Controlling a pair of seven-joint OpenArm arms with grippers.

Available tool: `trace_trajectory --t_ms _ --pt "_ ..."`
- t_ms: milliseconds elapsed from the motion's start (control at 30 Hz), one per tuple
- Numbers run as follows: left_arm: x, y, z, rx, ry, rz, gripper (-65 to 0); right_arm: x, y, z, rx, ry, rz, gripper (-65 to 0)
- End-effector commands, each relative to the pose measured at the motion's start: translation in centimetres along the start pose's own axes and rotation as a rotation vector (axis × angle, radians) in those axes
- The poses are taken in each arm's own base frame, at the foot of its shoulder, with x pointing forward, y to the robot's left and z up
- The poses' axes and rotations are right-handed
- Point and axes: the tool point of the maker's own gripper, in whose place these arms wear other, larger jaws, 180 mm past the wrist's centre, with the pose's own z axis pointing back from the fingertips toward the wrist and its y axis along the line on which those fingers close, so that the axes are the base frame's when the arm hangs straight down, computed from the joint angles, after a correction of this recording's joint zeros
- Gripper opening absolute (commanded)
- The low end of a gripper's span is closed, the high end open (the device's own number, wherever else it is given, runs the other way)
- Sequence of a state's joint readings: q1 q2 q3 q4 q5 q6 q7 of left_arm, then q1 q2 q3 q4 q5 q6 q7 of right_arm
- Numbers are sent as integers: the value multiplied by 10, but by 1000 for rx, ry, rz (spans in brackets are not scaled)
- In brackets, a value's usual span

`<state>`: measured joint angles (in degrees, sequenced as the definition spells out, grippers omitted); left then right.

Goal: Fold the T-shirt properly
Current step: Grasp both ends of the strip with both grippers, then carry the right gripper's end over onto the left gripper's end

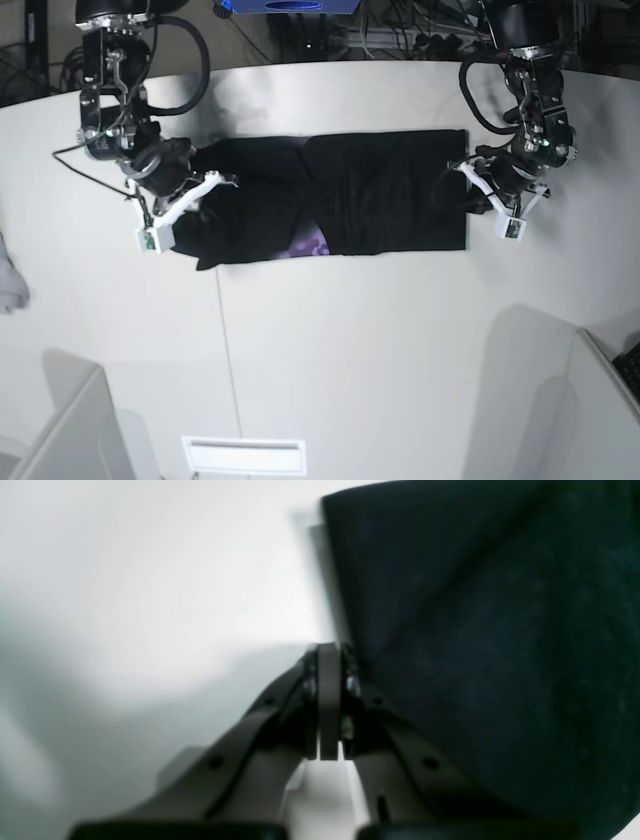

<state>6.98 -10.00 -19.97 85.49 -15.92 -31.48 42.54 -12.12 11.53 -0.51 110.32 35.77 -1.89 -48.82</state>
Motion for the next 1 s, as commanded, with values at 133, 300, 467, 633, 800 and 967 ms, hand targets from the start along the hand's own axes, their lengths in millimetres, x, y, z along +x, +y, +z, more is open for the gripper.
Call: trace_trajectory --t_ms 133,300,467,633,800,967 --pt "-2 4 2 13 22 -13 -650 8 32 -1 66 -26 27 -650" --pt "-2 -6 -2 -11 29 -32 -650 5 69 -8 124 -3 42 -650" --pt "-4 -13 -4 -26 37 -46 -650 4 100 -15 165 19 39 -650" --pt "-4 -15 -5 -31 39 -50 -650 2 133 -17 223 36 78 -650" --pt "-5 -15 -5 -31 42 -50 -650 8 156 -18 262 24 43 -650" --pt "-4 -15 -4 -31 40 -50 -650 11 186 -17 326 19 73 -650"
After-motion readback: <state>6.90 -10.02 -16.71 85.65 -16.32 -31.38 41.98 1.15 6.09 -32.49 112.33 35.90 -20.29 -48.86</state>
